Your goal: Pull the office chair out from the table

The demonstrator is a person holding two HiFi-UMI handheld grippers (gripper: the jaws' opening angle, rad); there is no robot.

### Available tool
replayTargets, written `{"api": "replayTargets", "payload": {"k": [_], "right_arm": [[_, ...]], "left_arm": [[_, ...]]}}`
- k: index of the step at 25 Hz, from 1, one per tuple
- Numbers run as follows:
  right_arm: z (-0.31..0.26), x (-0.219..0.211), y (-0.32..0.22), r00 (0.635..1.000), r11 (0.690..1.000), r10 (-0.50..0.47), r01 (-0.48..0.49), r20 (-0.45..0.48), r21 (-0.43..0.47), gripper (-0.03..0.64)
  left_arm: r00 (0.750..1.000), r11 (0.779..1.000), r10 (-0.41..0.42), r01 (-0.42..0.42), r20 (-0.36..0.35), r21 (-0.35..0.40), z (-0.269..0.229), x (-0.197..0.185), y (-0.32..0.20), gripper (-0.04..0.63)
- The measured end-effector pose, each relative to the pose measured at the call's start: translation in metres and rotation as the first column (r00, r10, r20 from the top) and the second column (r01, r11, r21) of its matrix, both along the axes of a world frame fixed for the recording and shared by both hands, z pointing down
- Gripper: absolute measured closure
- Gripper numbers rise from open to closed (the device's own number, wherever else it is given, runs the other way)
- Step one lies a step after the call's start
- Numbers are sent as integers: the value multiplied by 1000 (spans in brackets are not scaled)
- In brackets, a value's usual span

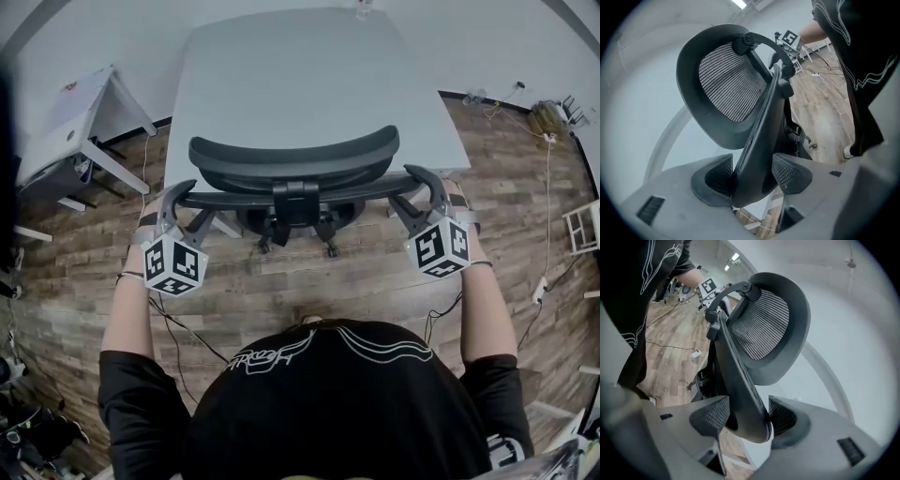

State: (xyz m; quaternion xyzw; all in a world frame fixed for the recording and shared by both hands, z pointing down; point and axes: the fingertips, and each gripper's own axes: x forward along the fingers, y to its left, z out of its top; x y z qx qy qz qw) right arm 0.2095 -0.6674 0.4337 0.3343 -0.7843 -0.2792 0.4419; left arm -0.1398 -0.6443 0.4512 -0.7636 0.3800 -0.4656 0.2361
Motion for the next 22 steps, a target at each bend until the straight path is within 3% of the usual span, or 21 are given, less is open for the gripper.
{"api": "replayTargets", "payload": {"k": [9, 22], "right_arm": [[1, 1, 1, 997, 1000, -16, 16, -74, -3, 359], [2, 4, 1, 991, 999, 40, -39, -124, 15, 365]], "left_arm": [[1000, 999, -9, 9, 10, -31, 0, -1, 2, 356], [999, 998, -48, 48, -8, -43, 0, -2, 3, 354]]}}
